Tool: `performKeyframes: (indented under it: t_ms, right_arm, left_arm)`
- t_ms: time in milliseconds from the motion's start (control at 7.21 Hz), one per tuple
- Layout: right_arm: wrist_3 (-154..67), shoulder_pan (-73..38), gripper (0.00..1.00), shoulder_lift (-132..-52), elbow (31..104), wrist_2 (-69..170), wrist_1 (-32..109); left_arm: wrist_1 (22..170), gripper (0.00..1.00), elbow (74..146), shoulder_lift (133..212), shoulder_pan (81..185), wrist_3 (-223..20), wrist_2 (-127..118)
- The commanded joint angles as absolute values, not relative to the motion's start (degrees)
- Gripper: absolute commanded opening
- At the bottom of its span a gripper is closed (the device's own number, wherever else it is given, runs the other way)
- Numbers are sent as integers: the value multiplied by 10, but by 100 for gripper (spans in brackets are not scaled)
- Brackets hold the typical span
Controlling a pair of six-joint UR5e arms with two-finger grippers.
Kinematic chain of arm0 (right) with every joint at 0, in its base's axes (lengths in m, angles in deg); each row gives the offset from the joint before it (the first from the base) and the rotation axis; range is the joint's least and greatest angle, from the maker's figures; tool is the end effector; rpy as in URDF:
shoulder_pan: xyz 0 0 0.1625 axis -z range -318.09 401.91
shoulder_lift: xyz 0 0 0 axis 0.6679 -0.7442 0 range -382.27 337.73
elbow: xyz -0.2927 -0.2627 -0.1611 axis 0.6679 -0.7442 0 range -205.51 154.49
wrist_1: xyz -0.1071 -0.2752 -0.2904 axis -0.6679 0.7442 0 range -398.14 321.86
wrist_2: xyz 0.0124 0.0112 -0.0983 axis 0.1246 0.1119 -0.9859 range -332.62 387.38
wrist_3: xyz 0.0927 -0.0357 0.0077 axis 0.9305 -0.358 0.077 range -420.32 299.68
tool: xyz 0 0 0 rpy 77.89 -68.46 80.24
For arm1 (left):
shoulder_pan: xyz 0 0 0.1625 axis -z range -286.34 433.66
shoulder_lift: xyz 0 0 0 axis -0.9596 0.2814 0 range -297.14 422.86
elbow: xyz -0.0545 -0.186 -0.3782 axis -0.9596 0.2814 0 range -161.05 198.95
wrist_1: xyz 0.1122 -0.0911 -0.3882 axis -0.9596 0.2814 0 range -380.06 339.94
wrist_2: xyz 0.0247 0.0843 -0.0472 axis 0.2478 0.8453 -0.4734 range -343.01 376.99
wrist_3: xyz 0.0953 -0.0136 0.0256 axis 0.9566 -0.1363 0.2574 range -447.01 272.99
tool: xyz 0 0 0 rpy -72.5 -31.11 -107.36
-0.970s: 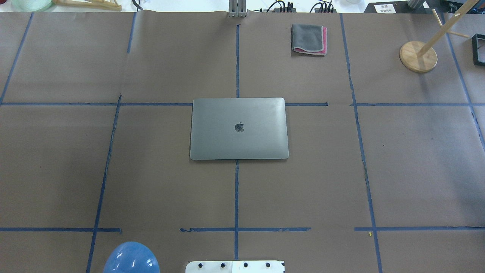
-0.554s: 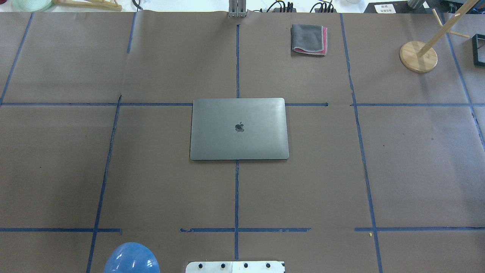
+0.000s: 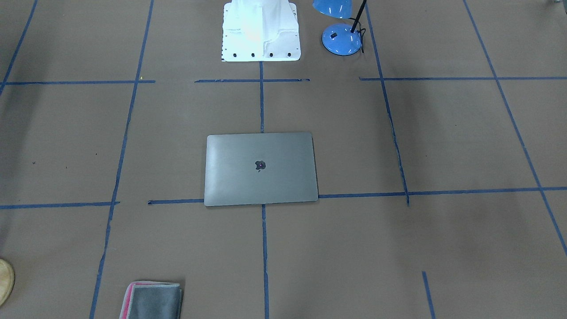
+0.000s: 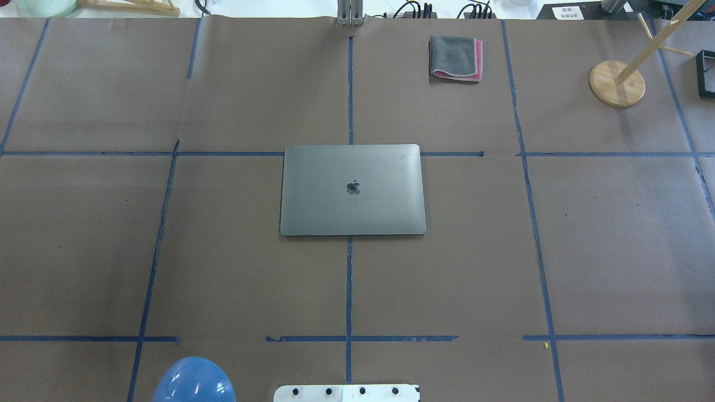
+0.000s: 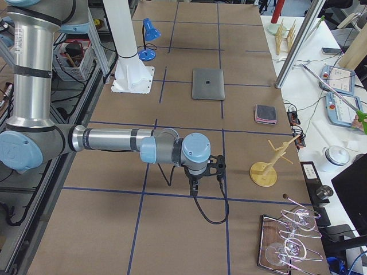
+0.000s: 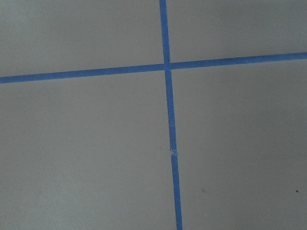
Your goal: Close laptop
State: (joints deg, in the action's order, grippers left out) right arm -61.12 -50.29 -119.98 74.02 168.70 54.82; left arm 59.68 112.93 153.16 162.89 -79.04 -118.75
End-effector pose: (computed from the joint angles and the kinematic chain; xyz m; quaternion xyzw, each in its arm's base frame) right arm 0.0720 -0.4309 0.6354 0.0023 -0.4331 0.0152 0.9012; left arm -0.0555 -0.4860 0.6378 -0.0235 0.3904 0.0499 0.9190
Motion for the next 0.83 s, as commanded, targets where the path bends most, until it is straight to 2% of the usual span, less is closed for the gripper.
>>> performKeyframes:
  t_ms: [0, 693]
  right_arm:
    - [-611, -512, 100, -1198, 743, 1692, 568]
    - [-617, -521, 100, -1203, 740, 1660, 562]
  left_arm:
    - [597, 100, 1124, 1530, 1630, -789, -1192]
    - [598, 100, 1124, 1528, 1630, -791, -1191]
